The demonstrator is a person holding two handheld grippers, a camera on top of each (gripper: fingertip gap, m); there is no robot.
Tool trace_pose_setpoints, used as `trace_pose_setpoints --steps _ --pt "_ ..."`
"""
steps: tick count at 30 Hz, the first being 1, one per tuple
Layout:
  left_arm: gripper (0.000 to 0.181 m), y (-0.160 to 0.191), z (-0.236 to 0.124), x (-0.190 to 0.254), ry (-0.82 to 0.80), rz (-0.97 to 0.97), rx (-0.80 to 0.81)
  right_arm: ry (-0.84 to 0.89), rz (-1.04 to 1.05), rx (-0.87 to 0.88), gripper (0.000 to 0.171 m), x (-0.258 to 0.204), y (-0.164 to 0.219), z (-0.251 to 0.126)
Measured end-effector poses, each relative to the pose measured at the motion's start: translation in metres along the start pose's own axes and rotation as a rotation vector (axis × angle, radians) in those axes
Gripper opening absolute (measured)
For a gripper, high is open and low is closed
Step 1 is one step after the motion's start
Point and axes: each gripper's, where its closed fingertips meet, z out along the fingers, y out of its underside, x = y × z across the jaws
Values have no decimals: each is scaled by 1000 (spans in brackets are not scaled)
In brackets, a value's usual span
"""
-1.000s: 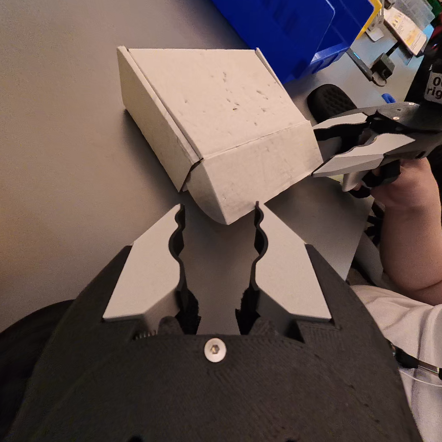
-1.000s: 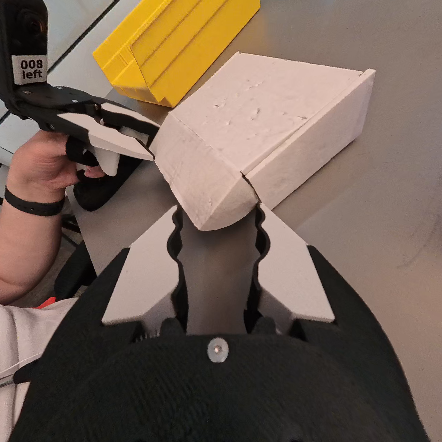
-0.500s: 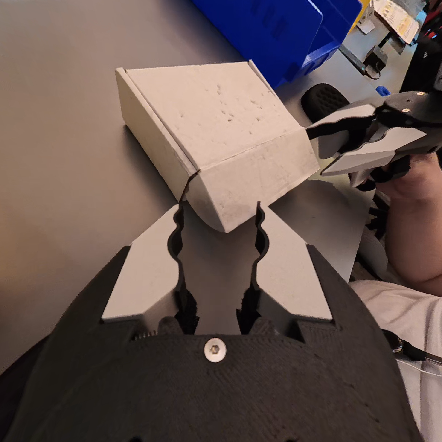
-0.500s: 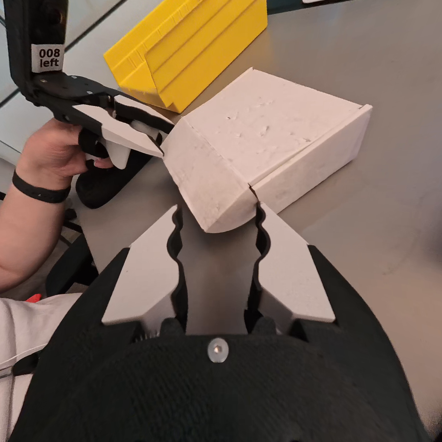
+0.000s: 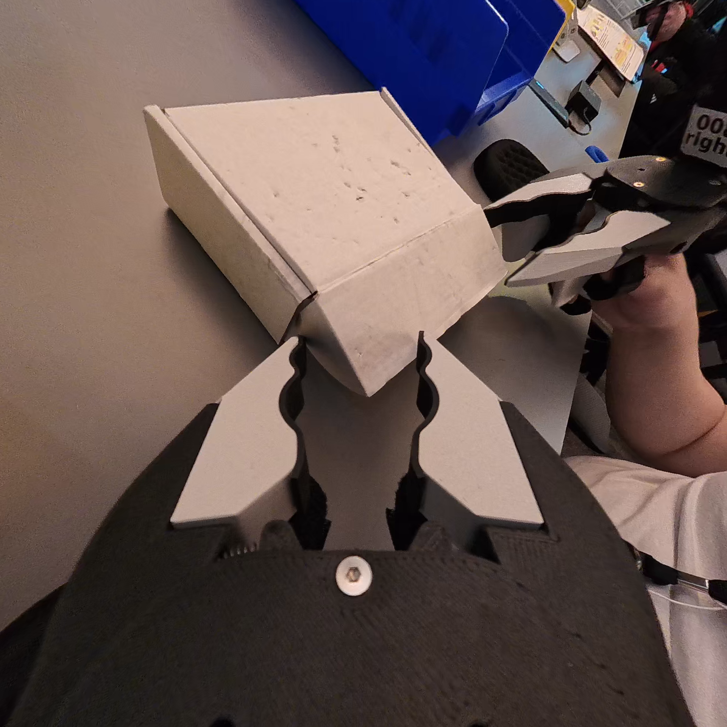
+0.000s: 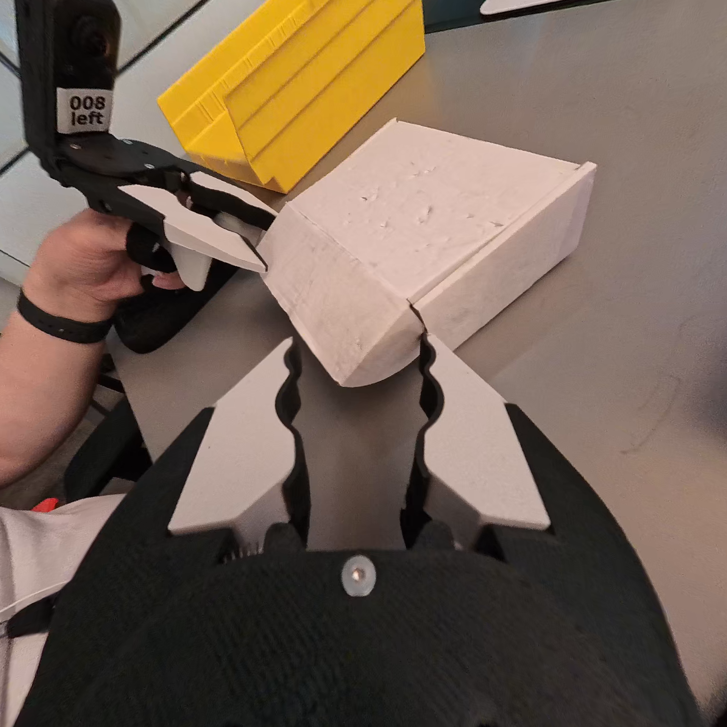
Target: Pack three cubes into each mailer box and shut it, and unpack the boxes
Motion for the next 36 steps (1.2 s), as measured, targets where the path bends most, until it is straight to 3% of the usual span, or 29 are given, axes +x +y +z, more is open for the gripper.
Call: trace_pose_setpoints --steps 1,13,24,36 --pt "55 0 0 0 1 -3 1 20 -8 -8 57 1 1 0" --pt "53 2 3 3 2 21 -11 9 -36 -1 69 -2 0 7" --pt "52 4 5 2 0 -2 -24 67 -53 6 61 12 -1 7" --pt "53 4 6 -3 -23 2 -37 4 -44 11 58 13 1 11"
